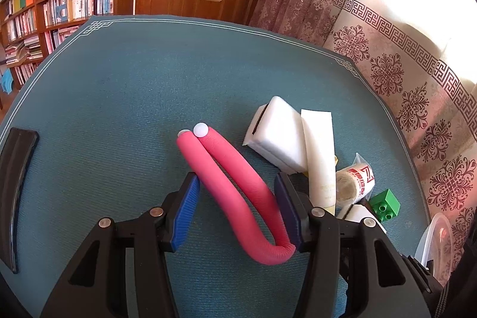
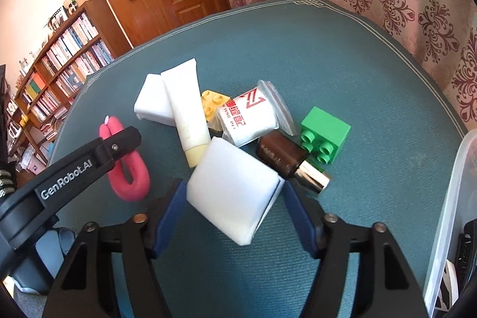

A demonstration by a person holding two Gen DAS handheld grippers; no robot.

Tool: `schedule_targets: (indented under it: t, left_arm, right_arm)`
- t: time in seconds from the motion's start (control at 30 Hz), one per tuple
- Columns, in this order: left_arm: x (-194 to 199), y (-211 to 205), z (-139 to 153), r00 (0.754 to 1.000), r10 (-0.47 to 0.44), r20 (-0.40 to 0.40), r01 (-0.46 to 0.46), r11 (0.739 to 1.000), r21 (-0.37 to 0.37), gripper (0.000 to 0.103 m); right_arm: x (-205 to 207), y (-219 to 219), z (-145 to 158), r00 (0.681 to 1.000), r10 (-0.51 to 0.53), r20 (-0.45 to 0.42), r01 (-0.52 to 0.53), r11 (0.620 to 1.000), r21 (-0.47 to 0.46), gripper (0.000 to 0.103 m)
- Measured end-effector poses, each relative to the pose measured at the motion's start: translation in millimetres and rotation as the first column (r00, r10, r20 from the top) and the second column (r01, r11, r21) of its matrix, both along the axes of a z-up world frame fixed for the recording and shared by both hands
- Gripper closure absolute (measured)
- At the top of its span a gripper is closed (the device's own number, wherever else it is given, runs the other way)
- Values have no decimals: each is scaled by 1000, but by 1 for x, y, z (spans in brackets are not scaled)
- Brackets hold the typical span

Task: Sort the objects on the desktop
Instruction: 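Grasp the white sponge block with the right tool while the left tool holds the curler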

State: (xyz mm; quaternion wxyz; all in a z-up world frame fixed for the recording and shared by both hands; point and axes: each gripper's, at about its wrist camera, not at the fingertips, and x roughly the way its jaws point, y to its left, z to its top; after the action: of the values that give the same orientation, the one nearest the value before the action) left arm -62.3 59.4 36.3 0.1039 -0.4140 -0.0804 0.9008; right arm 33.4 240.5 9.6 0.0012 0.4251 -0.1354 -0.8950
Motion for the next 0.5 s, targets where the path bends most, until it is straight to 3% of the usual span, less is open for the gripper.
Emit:
schedule_targets:
  t: [0.5]
  left_arm:
    - [17, 10, 9, 997, -37, -64, 36, 999, -22, 48]
  right_arm:
    - [46, 18, 26, 996, -65, -57, 66, 998, 24, 39]
